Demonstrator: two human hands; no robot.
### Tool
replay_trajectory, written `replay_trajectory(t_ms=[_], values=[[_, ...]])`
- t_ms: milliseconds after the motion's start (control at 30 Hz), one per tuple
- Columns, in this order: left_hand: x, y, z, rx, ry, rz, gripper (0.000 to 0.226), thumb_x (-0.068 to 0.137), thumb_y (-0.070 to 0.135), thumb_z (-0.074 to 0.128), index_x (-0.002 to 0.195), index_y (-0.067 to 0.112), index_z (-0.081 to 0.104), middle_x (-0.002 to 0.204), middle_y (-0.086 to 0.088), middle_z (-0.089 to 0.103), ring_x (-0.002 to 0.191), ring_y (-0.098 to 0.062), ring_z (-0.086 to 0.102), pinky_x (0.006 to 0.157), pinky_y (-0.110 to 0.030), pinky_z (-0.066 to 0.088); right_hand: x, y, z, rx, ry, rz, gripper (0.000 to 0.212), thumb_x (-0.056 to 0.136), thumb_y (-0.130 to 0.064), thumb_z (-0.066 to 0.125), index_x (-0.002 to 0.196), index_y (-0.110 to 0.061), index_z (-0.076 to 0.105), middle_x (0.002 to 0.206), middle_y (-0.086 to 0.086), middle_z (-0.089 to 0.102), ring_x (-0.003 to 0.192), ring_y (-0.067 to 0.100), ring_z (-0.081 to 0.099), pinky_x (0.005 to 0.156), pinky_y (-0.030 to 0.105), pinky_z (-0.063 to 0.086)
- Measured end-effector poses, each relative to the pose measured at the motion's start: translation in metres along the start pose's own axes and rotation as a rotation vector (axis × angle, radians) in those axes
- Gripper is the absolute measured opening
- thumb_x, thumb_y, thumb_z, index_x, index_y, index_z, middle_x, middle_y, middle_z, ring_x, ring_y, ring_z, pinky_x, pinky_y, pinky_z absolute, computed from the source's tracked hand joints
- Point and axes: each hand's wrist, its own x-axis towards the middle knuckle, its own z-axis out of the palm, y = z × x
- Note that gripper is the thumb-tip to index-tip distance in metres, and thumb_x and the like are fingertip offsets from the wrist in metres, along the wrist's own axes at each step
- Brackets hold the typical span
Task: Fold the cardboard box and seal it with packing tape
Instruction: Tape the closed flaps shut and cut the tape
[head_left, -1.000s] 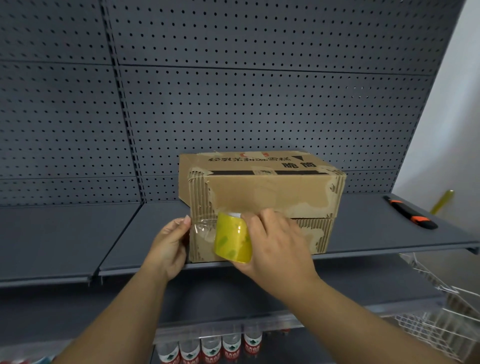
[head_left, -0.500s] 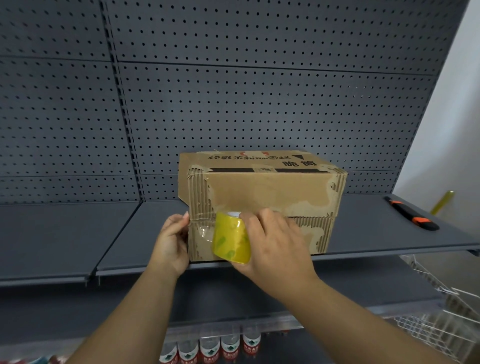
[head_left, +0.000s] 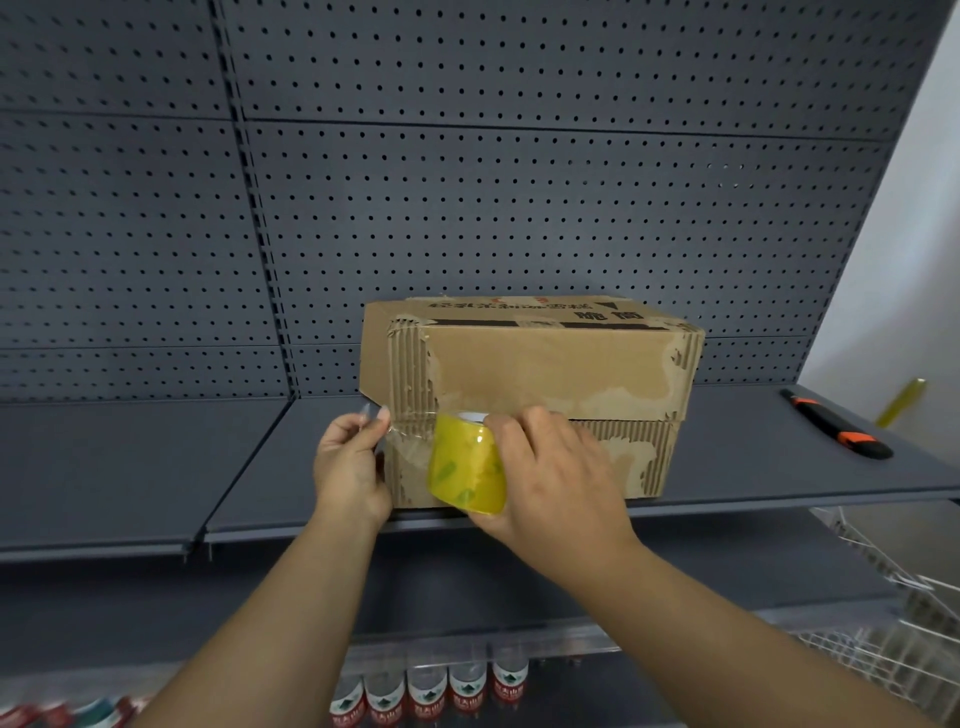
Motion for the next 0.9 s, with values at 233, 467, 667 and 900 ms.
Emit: replay_trajectory(t_ms=[233,467,667,900], values=[[-0.007,-0.001,-0.006,-0.009,-0.057,-0.007,0.014,0.085,0.005,0.062,0.076,0.017,0.060,0.077,0.000,0.067,0.079,-0.017,0.061,0.084,-0.036,0.052,-0.001,0.001,-0.001,0.016,-0.015,0.009,0.068,0.049,-0.055,0.077,0.101,-0.015,0.057,0.083,0.004,0.058,0.071,0.023,0.060,0.060,0.030,0.048],[0.002,0.004,-0.017,-0.068,-0.169,-0.153,0.012,0.080,0.016,0.064,0.087,0.023,0.059,0.076,0.005,0.067,0.078,-0.013,0.059,0.087,-0.036,0.048,-0.002,0.001,-0.001,0.007,-0.008,0.012,0.069,0.048,-0.056,0.077,0.100,-0.016,0.055,0.081,0.003,0.057,0.069,0.021,0.059,0.059,0.029,0.048],[0.006,0.000,-0.017,0.006,-0.116,-0.231,0.026,0.080,0.020,0.067,0.105,0.019,0.060,0.097,-0.002,0.065,0.092,-0.018,0.060,0.099,-0.043,0.045,-0.004,0.002,0.001,-0.016,0.026,-0.017,0.070,0.049,-0.056,0.077,0.102,-0.015,0.055,0.081,0.004,0.056,0.068,0.022,0.059,0.059,0.029,0.047],[-0.002,-0.001,0.002,-0.057,0.058,-0.023,0.030,0.085,-0.008,0.055,0.076,0.021,0.054,0.088,0.004,0.059,0.078,-0.013,0.059,0.080,-0.036,0.051,-0.005,0.001,0.004,-0.024,0.039,-0.037,0.077,0.047,-0.056,0.076,0.105,-0.017,0.046,0.082,0.003,0.058,0.072,0.022,0.061,0.062,0.029,0.048]])
